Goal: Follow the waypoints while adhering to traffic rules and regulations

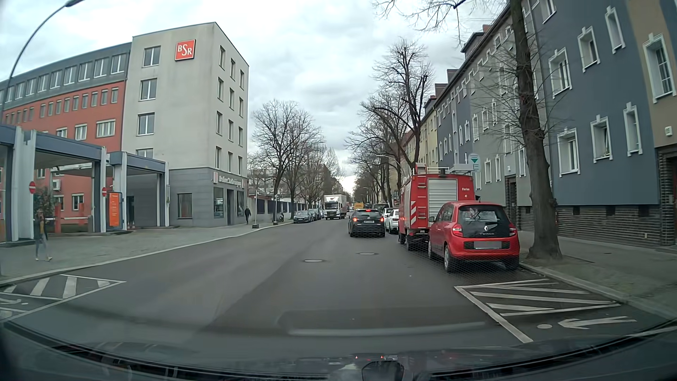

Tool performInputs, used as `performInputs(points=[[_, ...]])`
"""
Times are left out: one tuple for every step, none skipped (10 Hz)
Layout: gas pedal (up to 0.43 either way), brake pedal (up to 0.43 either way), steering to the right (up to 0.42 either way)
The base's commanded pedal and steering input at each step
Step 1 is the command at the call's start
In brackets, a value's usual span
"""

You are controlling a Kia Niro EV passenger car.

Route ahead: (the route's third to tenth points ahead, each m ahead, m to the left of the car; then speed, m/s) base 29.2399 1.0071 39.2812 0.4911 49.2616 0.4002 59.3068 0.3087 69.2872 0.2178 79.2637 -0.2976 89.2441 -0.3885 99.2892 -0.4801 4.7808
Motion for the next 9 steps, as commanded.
performInputs(points=[[0.000,0.159,-0.005],[0.000,0.159,-0.005],[0.000,0.165,-0.005],[0.000,0.177,-0.005],[0.000,0.189,-0.004],[0.000,0.195,-0.004],[0.000,0.201,-0.004],[0.000,0.201,-0.004],[0.000,0.201,-0.004]])
